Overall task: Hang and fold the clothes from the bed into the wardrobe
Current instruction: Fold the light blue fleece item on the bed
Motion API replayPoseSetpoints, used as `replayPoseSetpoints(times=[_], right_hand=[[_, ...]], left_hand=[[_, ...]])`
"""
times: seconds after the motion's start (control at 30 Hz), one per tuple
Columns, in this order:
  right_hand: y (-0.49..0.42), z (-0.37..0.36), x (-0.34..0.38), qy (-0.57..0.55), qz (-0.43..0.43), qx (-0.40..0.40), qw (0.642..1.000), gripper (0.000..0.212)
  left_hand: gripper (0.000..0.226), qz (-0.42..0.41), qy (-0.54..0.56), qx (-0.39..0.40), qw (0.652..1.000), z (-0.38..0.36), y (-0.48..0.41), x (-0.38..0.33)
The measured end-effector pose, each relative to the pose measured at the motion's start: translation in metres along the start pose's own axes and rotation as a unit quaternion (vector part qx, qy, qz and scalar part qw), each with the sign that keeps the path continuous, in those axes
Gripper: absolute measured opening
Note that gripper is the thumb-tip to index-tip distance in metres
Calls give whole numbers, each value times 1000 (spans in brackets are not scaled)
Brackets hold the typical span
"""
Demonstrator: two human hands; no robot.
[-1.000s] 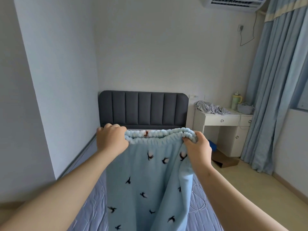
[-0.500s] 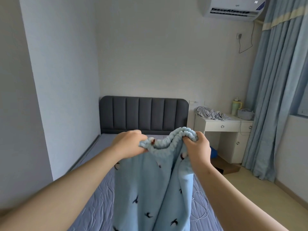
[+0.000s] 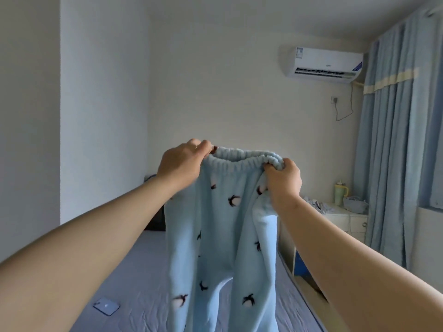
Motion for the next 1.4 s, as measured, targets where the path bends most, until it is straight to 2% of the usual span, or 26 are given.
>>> replayPoseSetpoints(times=[0.1,0.13,0.2,0.23,0.3,0.37,0.5,0.57,0.67,0.8,0.97,1.1,1.17,1.27,1.33,1.4], right_hand=[[-19,-1,35,-12,31,-1,999,3],[-25,0,47,-16,45,-1,999,2],[-33,1,69,-12,77,-4,997,2],[-35,2,79,-9,92,-3,996,2],[-39,0,101,-20,124,2,992,3],[-39,-2,120,-33,146,1,989,5],[-39,-7,147,-60,171,-1,983,11],[-38,-8,149,-50,177,11,983,9],[-37,-12,131,-14,157,66,985,14],[-22,-21,75,77,68,195,975,27],[9,-14,1,163,-41,310,936,34],[35,-6,-51,185,-153,339,909,33],[52,-6,-76,198,-202,359,890,35],[78,-12,-109,203,-248,380,868,28],[90,-16,-123,209,-255,380,864,23],[98,-18,-136,177,-278,351,876,20]], left_hand=[[36,-59,-56,-6,997,25,-16,1],[41,-75,-70,-39,994,40,-20,2],[32,-122,-127,-124,977,71,-22,-3],[27,-142,-145,-147,968,81,-23,-4],[30,-161,-198,-184,949,99,-30,-3],[28,-126,-210,-214,946,115,-38,3],[21,-55,-118,-244,961,135,-50,18],[29,-36,-70,-204,976,125,-53,28],[30,-24,-16,-43,999,94,-50,40],[33,9,66,157,985,41,-14,49],[30,60,250,313,914,-14,44,47],[44,173,399,434,789,-52,93,43],[40,258,404,443,757,-74,117,42],[38,358,343,418,761,-104,152,32],[47,400,336,414,746,-117,171,14],[50,429,347,404,730,-124,185,-1]])
Point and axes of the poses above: each hand's wrist, its own y-axis away from the middle knuckle, its own z-axis out of the back of the hand, x = y × z, the point moved 8 cm from there along -y, towards the middle knuckle, and after that the axes turned 7 degrees about -y, right-handed, at the moved point
